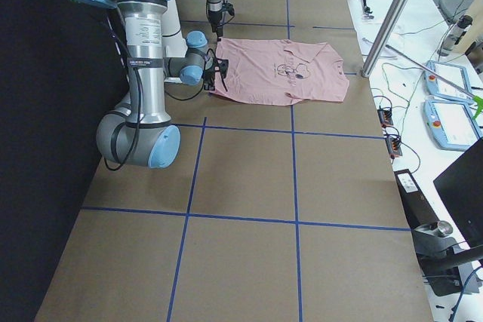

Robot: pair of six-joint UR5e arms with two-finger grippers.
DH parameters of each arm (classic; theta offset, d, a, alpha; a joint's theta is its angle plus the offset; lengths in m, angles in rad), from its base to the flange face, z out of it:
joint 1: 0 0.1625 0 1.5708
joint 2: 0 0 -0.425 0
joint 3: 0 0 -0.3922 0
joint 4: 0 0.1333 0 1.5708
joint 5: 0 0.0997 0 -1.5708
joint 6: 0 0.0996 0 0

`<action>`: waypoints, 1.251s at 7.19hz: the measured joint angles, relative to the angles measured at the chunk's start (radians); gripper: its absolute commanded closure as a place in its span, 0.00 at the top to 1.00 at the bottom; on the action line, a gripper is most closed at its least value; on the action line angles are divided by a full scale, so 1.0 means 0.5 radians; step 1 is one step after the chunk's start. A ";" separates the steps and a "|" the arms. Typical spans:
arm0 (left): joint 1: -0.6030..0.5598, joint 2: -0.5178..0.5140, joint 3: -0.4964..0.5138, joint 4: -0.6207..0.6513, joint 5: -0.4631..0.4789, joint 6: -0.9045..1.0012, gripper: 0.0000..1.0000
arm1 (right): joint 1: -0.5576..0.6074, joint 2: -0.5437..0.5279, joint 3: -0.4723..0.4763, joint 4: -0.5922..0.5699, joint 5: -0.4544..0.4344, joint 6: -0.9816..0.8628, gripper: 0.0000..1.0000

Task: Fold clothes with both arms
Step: 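Move both grippers to the hem corners nearest the robot, then grasp both hem corners with the left and right grippers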

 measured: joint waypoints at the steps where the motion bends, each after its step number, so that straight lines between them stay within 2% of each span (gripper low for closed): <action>1: 0.004 -0.032 0.003 0.035 0.022 -0.015 0.98 | 0.001 0.001 0.002 0.000 0.001 0.000 0.00; 4: -0.080 -0.044 0.048 0.053 0.051 -0.005 0.97 | -0.001 0.001 0.010 0.000 0.006 -0.003 0.00; 9: -0.073 -0.045 0.079 0.055 0.050 -0.001 0.89 | 0.002 0.001 0.014 0.000 0.006 -0.003 0.00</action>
